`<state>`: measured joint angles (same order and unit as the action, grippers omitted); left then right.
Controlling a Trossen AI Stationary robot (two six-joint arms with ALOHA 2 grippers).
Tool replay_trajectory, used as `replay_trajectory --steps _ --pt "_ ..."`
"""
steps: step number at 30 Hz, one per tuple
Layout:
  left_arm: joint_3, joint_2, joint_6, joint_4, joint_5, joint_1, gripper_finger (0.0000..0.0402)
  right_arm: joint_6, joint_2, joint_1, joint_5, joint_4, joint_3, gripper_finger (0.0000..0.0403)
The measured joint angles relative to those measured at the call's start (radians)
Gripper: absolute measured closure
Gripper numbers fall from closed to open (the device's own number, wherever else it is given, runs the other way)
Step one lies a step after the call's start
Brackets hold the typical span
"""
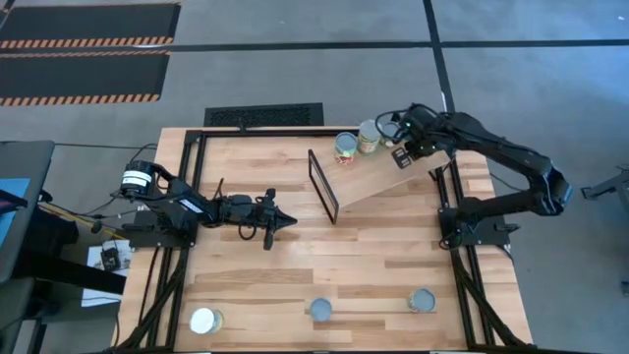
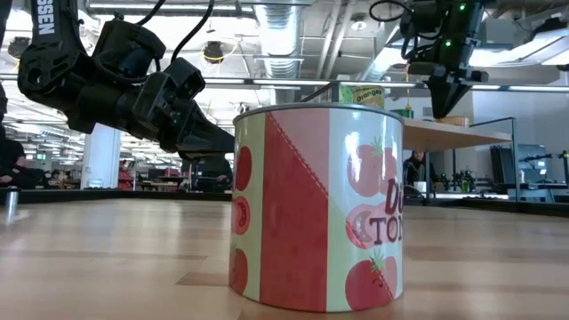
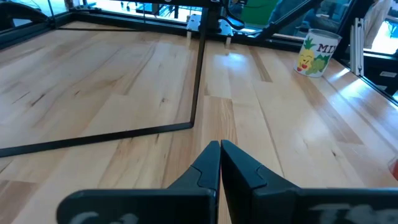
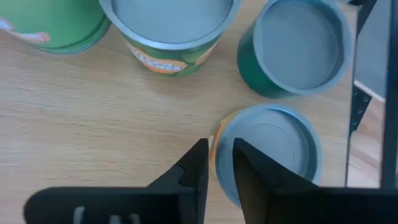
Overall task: Pick and place cans onto a shelf
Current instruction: Put the canned carrots on the shelf
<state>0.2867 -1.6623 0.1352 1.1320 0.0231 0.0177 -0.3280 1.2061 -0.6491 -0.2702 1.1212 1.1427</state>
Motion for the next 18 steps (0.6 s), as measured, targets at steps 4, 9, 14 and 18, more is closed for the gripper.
replay_trajectory --steps 4,9,14,18 --pt "0.000 0.000 -0.009 -0.001 0.000 0.000 0.0401 0.051 -0.046 0.046 -0.002 0.002 0.000 0.0316" --pt "0.000 0.000 -0.018 -0.010 0.000 0.000 0.0401 0.055 -0.134 0.180 -0.054 -0.020 -0.016 0.0381" --pt "0.000 0.000 -0.047 -0.049 0.001 0.000 0.0401 0.018 -0.232 0.373 -0.094 -0.197 -0.151 0.0387" --pt "0.000 0.000 -0.046 -0.088 0.001 0.000 0.0401 -0.011 -0.293 0.534 -0.099 -0.417 -0.306 0.0397"
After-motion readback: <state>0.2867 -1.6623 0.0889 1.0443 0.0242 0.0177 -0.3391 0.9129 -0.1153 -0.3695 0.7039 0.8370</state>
